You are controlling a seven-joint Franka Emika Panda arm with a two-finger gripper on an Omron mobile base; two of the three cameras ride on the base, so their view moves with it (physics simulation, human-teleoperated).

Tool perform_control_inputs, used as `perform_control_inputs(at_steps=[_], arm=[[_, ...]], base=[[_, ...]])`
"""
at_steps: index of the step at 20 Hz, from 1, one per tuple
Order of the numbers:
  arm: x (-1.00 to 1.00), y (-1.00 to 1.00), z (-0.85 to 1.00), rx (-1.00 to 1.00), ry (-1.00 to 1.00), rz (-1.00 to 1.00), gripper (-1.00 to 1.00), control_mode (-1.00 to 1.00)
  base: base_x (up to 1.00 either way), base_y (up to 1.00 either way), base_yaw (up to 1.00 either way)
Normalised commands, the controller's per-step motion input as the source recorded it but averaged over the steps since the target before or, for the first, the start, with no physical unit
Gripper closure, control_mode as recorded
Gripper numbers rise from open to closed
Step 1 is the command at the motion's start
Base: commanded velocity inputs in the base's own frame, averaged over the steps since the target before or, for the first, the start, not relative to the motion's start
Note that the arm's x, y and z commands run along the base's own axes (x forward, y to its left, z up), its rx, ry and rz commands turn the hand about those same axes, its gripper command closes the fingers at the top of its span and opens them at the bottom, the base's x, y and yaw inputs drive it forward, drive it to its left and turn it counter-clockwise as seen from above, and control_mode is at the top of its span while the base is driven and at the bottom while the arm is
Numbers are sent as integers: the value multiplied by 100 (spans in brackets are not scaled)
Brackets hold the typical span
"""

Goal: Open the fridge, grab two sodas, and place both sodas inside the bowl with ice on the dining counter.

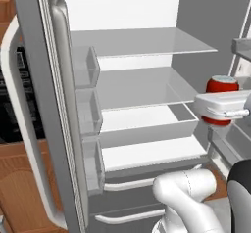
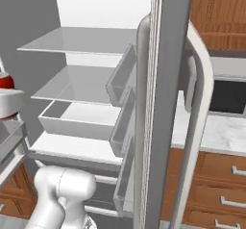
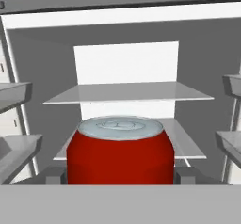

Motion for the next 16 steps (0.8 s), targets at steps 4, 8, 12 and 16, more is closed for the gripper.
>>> perform_control_inputs(at_steps=[4,8,12,16], arm=[[0,0,0,0,0,0,100,100],[0,0,0,0,0,0,100,100],[0,0,0,0,0,0,100,100],[0,0,0,0,0,0,100,100]], base=[[-66,0,-7],[-70,5,-21],[-50,24,-34],[-37,40,-42]])
